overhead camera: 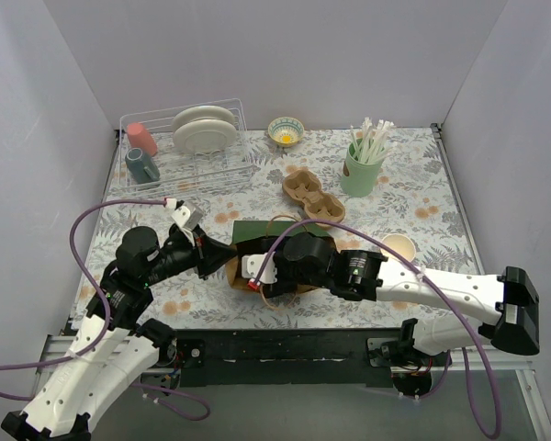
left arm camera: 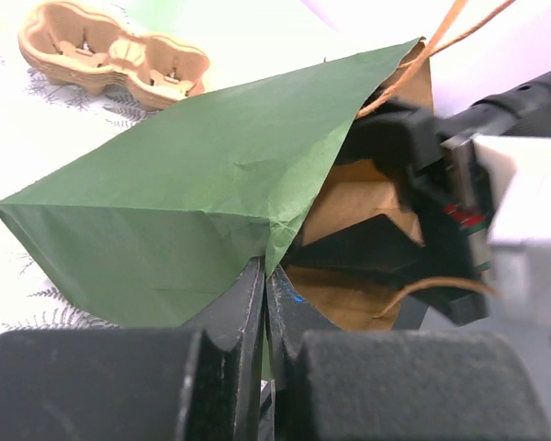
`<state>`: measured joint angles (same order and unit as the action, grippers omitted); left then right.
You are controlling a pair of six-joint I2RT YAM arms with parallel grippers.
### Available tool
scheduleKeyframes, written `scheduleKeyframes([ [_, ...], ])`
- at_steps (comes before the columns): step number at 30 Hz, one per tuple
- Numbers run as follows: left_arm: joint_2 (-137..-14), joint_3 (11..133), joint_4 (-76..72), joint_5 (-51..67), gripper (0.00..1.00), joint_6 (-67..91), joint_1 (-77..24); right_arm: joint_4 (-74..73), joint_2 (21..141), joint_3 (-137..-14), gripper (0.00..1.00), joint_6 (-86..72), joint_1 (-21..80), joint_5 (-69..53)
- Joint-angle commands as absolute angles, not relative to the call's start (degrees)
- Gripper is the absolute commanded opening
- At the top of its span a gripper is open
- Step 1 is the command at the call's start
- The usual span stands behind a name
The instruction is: Pack the takeout coffee
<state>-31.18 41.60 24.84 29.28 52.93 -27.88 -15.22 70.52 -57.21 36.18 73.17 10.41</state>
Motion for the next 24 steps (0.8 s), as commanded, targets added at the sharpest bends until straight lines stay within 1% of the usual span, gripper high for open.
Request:
scheduleKeyframes([
  [1, -31.5, 41.1, 22.9, 31.9, 0.00, 52.6, -27.8, -11.4, 72.2, -58.1, 0.45, 42.4, 73.4, 11.4],
  [11, -30.8, 40.6, 22.6, 31.2, 0.00, 52.9, -27.8, -12.8, 75.1, -57.0, 0.45, 47.6, 73.4, 8.1],
  [20, -31.3, 40.7, 22.2, 30.2, 0.00, 54.7, -27.8, -7.6, 77.9, -54.8, 0.45, 46.1, 73.4, 14.7],
  [24, -31.8, 41.1, 22.5, 29.7, 0.00, 55.4, -27.8, -6.2, 78.4, -54.1, 0.44, 46.0, 73.3, 19.4],
])
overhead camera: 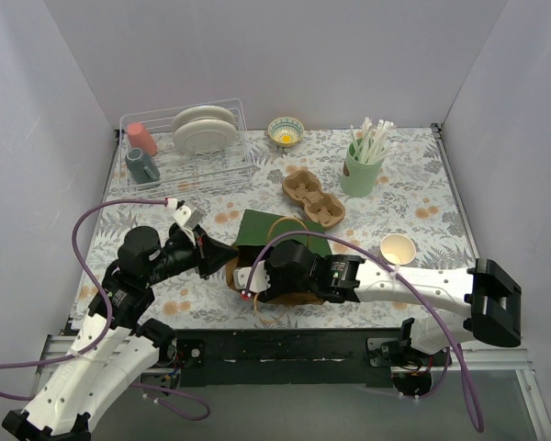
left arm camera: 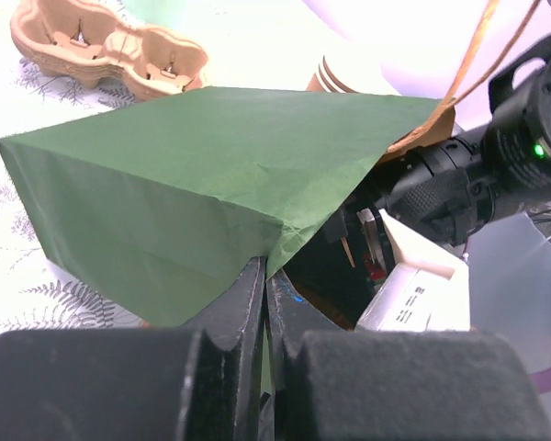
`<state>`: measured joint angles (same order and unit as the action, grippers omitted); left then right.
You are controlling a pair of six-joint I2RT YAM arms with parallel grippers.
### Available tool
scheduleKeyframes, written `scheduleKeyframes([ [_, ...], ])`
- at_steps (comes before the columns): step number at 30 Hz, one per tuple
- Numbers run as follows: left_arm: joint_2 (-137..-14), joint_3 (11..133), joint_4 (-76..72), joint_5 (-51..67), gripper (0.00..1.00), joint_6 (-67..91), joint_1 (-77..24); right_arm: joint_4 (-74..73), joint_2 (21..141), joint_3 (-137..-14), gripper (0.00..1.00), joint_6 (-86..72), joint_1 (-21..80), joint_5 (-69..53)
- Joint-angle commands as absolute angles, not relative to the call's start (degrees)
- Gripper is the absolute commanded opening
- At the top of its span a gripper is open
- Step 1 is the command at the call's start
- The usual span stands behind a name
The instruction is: Pack the takeout coffee
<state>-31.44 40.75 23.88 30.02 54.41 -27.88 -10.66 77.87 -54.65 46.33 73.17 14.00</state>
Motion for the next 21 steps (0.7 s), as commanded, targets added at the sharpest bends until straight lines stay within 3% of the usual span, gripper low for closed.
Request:
scheduleKeyframes([
  [1, -32.0, 41.4, 22.7, 29.6, 0.00, 55.5, -27.8, -6.0, 78.3, -54.0, 0.44, 46.1, 73.4, 19.4],
  [10, -31.9, 41.5, 23.1, 28.0, 0.00, 55.5, -27.8, -9.5, 73.5, -55.6, 0.43, 46.1, 73.4, 13.9],
  [21, -30.0, 41.0, 23.5, 30.1, 0.00, 51.4, -27.8, -17.0, 66.4, -51.9, 0.43, 46.2, 73.4, 15.6],
])
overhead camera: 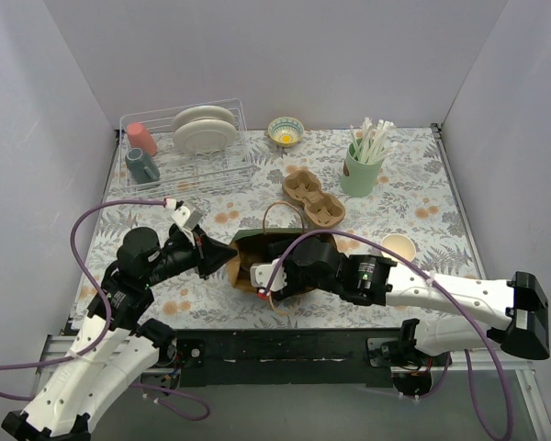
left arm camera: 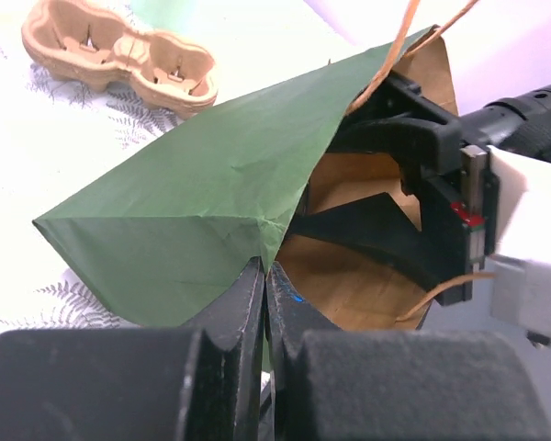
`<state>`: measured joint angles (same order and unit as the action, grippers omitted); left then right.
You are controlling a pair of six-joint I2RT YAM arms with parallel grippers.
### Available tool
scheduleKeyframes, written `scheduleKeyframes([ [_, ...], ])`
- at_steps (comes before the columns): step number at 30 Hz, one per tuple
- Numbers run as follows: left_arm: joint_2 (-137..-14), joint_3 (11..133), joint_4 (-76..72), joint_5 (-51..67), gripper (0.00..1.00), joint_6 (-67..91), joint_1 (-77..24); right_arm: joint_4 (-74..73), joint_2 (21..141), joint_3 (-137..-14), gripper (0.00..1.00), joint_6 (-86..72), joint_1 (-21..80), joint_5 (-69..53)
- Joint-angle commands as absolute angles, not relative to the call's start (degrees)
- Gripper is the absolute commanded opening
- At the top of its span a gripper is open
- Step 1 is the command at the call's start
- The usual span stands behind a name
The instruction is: Pack the takeout coffee
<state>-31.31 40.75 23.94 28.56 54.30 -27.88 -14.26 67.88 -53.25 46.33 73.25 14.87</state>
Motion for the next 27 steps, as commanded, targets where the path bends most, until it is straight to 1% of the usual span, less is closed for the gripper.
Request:
scheduleKeyframes([
  [1, -28.9, 40.9, 23.5, 29.9, 0.00, 50.4, -27.8, -17.7, 66.2, -51.3, 0.43, 46.2, 73.4, 15.6],
  [6, -26.1, 39.7, 23.6, 29.4, 0.00, 46.4, -27.8, -18.5, 65.7, -49.9, 0.43, 46.1, 73.3, 17.4],
  [14, -26.7, 38.8, 25.0, 30.8, 0.00, 42.5, -27.8, -10.8, 65.4, -45.1, 0.43, 46.7, 73.2, 20.5],
  [19, -26.5, 38.1, 24.0, 31.2, 0.00, 43.1, -27.8, -7.2, 65.4, -42.5, 0.42, 46.7, 72.8, 21.1],
  [27, -26.8, 38.1, 23.4, 31.5, 0.00, 46.1, -27.8, -2.6, 65.0, -39.7, 0.42, 47.4, 72.8, 26.4],
])
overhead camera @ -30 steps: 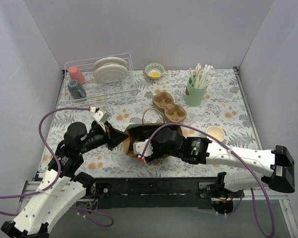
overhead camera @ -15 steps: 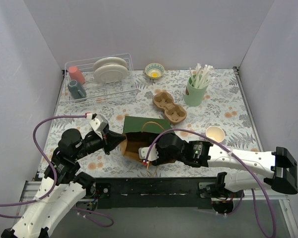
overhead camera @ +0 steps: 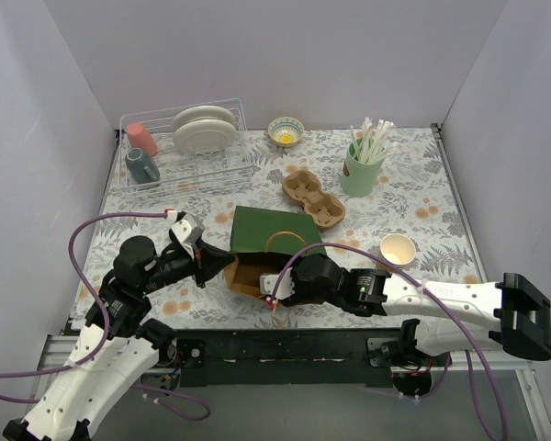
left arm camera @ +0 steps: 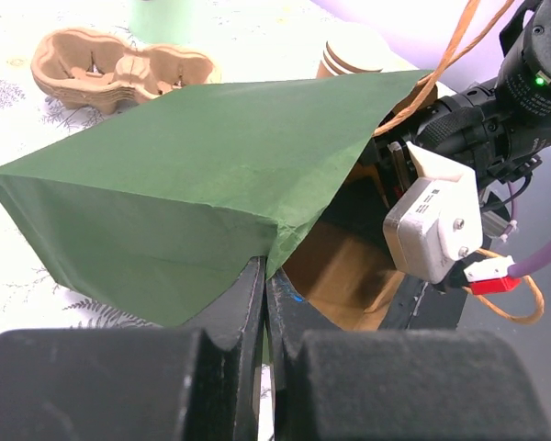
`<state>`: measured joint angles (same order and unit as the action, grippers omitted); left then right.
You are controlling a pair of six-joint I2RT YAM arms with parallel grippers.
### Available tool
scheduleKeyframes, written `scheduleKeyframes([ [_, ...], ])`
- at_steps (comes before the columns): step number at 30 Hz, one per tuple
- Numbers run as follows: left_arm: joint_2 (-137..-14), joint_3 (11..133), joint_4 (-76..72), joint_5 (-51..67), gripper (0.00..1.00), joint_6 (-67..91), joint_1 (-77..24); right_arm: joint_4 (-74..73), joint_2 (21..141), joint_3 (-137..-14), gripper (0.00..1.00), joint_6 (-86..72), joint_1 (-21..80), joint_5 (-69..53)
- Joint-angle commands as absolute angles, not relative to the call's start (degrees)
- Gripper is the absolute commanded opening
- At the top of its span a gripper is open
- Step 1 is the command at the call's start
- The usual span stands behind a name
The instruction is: Pack the takeout coffee
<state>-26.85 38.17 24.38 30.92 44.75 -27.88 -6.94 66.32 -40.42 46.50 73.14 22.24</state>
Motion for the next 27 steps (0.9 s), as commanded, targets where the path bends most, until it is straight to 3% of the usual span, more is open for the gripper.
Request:
scheduleKeyframes([
  [1, -26.9, 38.1, 23.2, 31.5, 0.00, 46.8, -27.8, -1.7, 64.8, -39.6, 0.42, 48.4, 72.8, 26.5],
  [27, -27.3, 38.8, 22.0, 32.3, 0.00, 50.4, -27.8, 1.8, 68.0, -40.9, 0.41, 52.6, 68.5, 17.3],
])
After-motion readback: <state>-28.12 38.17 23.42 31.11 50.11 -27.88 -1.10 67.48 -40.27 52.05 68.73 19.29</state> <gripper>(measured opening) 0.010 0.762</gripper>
